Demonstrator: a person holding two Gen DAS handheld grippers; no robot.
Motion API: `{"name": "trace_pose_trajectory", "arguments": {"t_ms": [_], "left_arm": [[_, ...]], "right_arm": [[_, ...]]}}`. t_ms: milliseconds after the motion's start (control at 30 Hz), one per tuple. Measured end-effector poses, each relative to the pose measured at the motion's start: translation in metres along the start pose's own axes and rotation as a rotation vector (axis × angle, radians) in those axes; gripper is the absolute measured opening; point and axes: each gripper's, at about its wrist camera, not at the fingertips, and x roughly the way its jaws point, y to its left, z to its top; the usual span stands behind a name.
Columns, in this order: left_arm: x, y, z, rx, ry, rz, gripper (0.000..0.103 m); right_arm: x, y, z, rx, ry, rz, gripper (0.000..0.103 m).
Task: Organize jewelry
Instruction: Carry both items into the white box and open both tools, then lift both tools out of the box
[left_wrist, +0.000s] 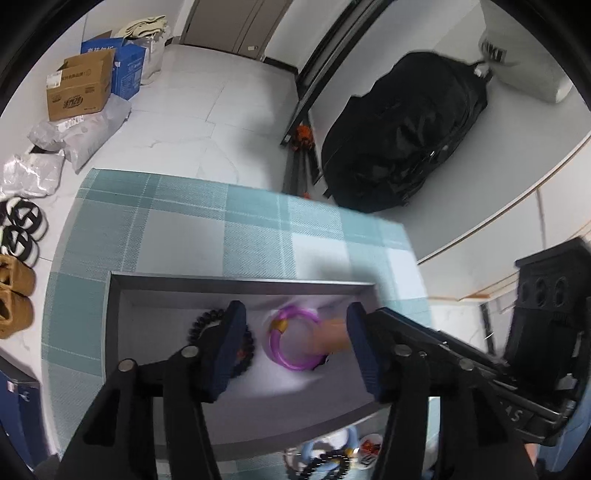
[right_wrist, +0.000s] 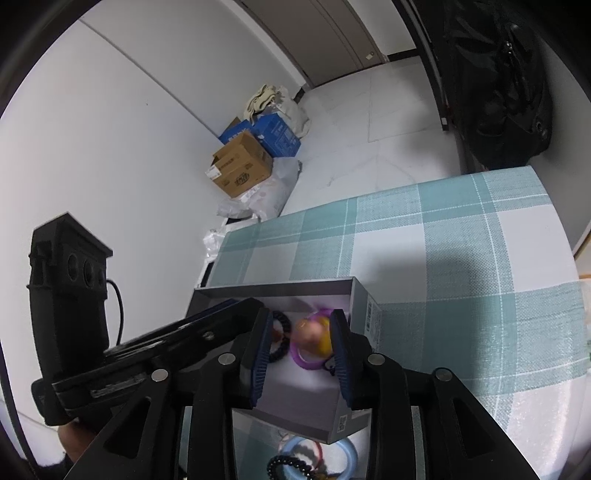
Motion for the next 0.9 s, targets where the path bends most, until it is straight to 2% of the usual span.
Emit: {"name": "trace_pose_trajectory", "arguments": {"t_ms": [233,333,500,600,700,900], "left_arm": [[-0.010,-0.004,-0.006,0.019,-0.036,-0.015,0.054],[-0.016,-0.004,-0.010,0.013,-0.045,-0.031,0.054],[-0.031,0.000,-0.022,-0.008,-0.080,-0.025,0.054],[-0.042,-0.003,-0.027,0.002,-0.121,-0.022,0.054],[-0.049,-0.007,-0.034,0.011,-0.137,-0.006,0.054],[-0.052,-0.015,-0.064,0.054,-0.145,0.074,0.055]], "right_arm": [[-0.013,0.002,-0.003,-0.026,-0.052,-0.006,0.052],[-0.020,0.001,-0.003,-0.023,-0.074,-0.015,0.057],[-0.032,0.002,-0.007,-0.035,-0.102,-0.020,0.059],[-0.042,0.003,-0.011,-0.049,-0.129,-0.021,0.068],[-0.051,0.004,-0.017,-0.057,-0.154,-0.016,0.073],[-0.067,0.004,-0.034,-0.093,-0.168,-0.040,0.084]]}}
